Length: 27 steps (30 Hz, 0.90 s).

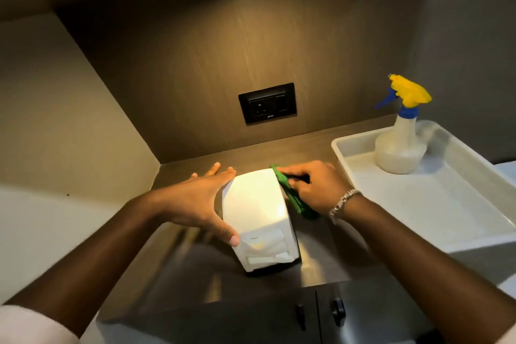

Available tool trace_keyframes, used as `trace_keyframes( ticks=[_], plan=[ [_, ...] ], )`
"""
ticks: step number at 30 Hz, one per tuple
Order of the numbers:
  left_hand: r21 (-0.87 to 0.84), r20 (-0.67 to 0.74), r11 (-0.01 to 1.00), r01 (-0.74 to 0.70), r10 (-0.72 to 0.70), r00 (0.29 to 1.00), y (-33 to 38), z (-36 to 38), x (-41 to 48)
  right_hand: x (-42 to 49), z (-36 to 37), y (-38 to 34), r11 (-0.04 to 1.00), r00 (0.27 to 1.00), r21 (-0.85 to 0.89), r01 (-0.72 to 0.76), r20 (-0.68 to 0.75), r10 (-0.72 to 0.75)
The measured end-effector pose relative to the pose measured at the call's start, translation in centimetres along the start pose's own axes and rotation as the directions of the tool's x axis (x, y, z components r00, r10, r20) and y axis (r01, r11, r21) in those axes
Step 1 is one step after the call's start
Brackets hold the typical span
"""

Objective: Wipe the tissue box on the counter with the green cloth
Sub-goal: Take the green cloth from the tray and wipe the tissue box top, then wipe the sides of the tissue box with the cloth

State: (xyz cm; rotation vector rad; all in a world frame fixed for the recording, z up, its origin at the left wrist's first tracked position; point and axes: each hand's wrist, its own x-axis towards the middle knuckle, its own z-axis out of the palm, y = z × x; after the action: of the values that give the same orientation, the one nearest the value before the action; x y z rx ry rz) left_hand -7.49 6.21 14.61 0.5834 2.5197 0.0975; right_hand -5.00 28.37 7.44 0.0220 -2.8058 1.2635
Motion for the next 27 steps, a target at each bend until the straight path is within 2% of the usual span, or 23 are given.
trace_keyframes(
  ticks=[3,8,14,16,18,20,22,24,27],
  plan=[
    [0.079,0.029,0.996,-0.044,0.042,0.999,1.8,-0.3,1.5,-2.5,0.0,2.2,0.974,0.996,0.21,-0.087,0.022,0.084],
    [0.065,0.043,0.986,-0.153,0.15,0.988,3.9,-0.8,3.4,-5.1,1.8,4.0,0.805,0.972,0.593,-0.012,-0.184,0.149],
    [0.2,0.173,0.947,-0.253,0.22,0.96,2.9,-1.0,2.8,-7.6,5.5,5.5,0.683,0.926,0.729,0.045,-0.287,0.246],
    [0.167,0.23,0.959,-0.23,0.189,0.955,2.8,-1.1,2.3,-7.8,6.2,5.4,0.641,0.926,0.765,0.065,-0.285,0.247],
    [0.057,0.254,0.988,-0.143,0.124,0.959,2.6,-1.0,1.9,-7.7,6.6,5.2,0.622,0.933,0.779,0.081,-0.278,0.227],
    [-0.078,0.143,0.992,-0.103,0.113,0.983,2.4,-0.1,1.9,-7.6,6.9,4.9,0.622,0.934,0.777,0.1,-0.289,0.211],
    [-0.141,-0.124,0.968,-0.208,0.191,0.974,2.0,1.9,2.2,-7.5,6.8,4.5,0.633,0.93,0.763,0.134,-0.317,0.186],
    [-0.064,-0.335,0.953,-0.295,0.258,0.906,1.5,3.9,2.8,-7.0,6.8,4.2,0.666,0.93,0.732,0.144,-0.331,0.163],
    [0.029,-0.439,0.945,-0.325,0.304,0.846,0.8,5.0,3.5,-5.8,7.1,3.6,0.716,0.942,0.688,0.118,-0.306,0.139]
  ],
)
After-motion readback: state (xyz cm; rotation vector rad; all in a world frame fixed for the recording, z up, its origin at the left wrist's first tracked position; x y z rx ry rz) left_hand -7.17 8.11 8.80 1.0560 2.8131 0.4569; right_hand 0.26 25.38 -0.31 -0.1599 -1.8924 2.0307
